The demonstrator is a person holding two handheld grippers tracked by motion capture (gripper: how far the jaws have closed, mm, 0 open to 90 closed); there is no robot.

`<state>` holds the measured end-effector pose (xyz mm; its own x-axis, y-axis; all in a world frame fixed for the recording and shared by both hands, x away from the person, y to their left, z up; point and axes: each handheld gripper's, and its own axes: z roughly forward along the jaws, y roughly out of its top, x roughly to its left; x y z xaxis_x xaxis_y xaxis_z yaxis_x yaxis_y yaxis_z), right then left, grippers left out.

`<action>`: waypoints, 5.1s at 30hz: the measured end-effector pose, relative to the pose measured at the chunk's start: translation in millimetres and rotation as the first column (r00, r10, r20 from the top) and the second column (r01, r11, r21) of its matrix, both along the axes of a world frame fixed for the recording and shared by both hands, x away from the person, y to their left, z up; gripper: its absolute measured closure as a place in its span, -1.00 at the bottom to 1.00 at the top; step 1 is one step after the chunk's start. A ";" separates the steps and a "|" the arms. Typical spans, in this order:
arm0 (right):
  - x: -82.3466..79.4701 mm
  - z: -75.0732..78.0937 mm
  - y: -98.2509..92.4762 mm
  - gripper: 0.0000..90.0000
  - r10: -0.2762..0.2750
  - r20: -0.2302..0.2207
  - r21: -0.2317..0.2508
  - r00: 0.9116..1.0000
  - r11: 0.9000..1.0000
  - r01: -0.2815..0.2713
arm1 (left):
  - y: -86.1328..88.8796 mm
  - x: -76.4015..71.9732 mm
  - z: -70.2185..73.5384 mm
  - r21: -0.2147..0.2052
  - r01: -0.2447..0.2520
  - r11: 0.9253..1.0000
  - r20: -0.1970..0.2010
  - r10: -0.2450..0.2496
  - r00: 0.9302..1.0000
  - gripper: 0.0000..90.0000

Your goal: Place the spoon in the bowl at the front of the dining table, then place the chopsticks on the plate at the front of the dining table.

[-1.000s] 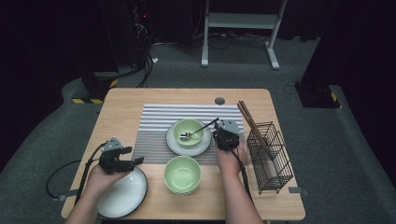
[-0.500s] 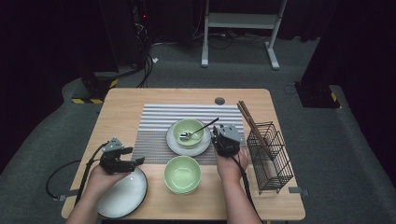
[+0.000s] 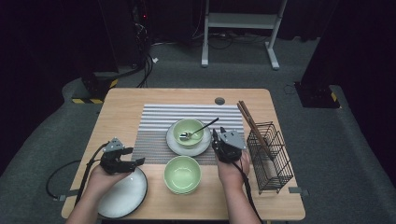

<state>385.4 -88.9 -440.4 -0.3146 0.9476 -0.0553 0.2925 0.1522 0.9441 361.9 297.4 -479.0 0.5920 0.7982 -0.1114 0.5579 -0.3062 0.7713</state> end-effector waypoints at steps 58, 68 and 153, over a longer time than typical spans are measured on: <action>-1.4 67.5 -36.5 0.40 -0.113 0.141 0.016 0.984 0.994 0.112 | 4.9 0.3 0.7 -0.002 -0.003 1.000 0.013 0.003 1.000 -0.43; 18.9 65.4 -43.2 0.40 -0.151 0.103 0.001 0.983 0.988 0.152 | 4.5 -0.5 3.8 -0.004 0.001 1.000 0.024 -0.001 1.000 -0.43; 6.4 69.9 -58.9 0.78 -0.141 0.156 -0.141 0.978 0.976 0.163 | -1.7 0.3 1.9 0.004 0.003 1.000 0.013 -0.003 1.000 -0.42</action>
<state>391.7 -147.8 -370.5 -0.1455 0.9606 -0.2367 0.1855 0.2615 0.9472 362.1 295.7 -477.1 0.5957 0.7968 -0.1009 0.5471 -0.3106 0.7773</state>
